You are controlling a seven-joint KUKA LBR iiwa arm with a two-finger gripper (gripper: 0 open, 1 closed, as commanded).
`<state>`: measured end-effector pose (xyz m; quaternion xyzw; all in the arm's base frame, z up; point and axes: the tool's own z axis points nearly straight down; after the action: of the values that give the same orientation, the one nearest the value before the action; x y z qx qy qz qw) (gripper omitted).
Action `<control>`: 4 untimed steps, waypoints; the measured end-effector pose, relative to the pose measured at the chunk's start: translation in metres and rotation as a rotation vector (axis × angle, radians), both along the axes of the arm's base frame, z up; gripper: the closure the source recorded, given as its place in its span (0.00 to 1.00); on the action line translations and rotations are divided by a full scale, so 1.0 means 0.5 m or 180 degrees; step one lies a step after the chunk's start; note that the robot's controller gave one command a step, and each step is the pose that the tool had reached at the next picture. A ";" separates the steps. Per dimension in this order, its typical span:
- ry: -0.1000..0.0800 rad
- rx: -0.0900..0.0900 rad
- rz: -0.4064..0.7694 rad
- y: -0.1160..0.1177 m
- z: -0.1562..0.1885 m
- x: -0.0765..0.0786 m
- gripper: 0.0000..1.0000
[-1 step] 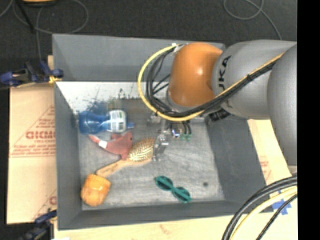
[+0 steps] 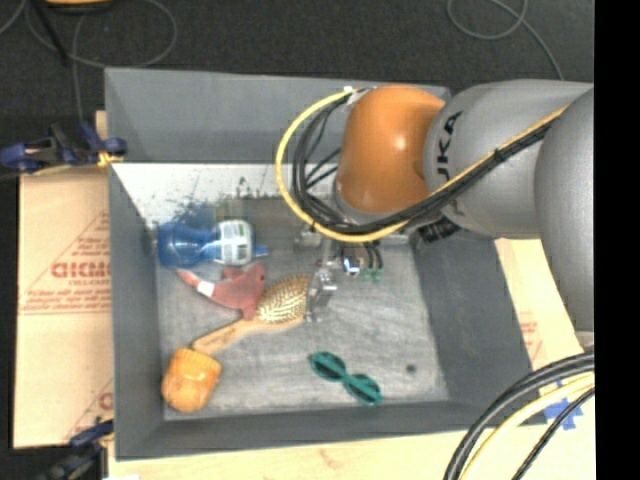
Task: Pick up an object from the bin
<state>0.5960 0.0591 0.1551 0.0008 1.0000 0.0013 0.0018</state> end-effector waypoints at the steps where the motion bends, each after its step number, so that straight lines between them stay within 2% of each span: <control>1: -0.0037 -0.0005 0.0897 0.067 -0.160 -0.002 1.00; 4: -0.0037 -0.0002 0.0884 0.067 -0.160 -0.002 1.00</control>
Offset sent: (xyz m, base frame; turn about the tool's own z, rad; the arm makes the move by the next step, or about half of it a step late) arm 0.0000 0.0000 0.0000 0.0000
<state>0.5949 0.0928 0.0751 -0.1377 0.9904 0.0013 0.0073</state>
